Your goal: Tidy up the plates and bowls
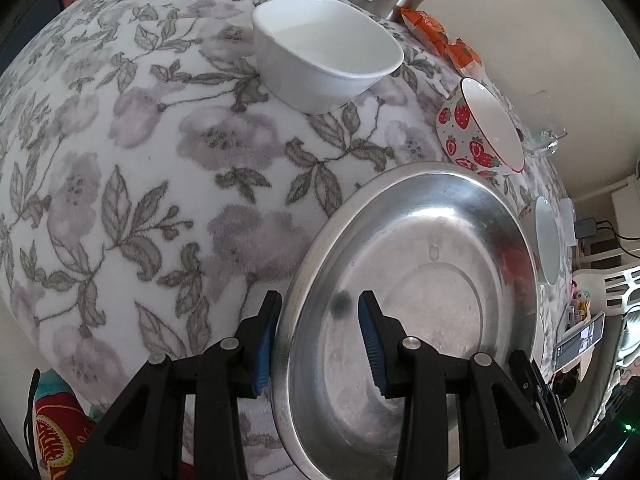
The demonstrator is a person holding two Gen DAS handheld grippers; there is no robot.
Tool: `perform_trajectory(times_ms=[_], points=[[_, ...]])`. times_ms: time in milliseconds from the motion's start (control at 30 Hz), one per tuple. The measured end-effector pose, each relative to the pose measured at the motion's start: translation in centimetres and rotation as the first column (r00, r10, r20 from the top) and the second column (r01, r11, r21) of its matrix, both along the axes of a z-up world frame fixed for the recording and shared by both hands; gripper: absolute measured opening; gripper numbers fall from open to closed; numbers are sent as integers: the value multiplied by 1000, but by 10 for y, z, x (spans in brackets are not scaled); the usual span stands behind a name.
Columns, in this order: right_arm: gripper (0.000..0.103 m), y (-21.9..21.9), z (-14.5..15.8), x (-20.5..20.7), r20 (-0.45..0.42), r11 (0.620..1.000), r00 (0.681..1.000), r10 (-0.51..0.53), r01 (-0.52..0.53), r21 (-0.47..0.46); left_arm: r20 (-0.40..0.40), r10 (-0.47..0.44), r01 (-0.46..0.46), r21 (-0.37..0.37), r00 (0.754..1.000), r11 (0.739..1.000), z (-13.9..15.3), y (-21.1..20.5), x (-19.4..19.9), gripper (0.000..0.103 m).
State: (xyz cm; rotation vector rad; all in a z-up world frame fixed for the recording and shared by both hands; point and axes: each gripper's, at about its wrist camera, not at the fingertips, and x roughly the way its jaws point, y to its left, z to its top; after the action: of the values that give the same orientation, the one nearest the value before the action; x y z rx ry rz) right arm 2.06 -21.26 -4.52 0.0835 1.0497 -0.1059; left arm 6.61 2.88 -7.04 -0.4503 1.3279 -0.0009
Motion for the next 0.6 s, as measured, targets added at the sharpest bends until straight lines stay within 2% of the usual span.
perform_trajectory(times_ms=[400,600], points=[[20,-2,-4,2,-28,1000,1000,2,-1,10,-8,18,-18,-6,1000,1000,1,2,2,42],[28,-6,-3,2,-31,999,999,-15,16,30,7,28,-28,4,1000,1000,6,4,0,44]])
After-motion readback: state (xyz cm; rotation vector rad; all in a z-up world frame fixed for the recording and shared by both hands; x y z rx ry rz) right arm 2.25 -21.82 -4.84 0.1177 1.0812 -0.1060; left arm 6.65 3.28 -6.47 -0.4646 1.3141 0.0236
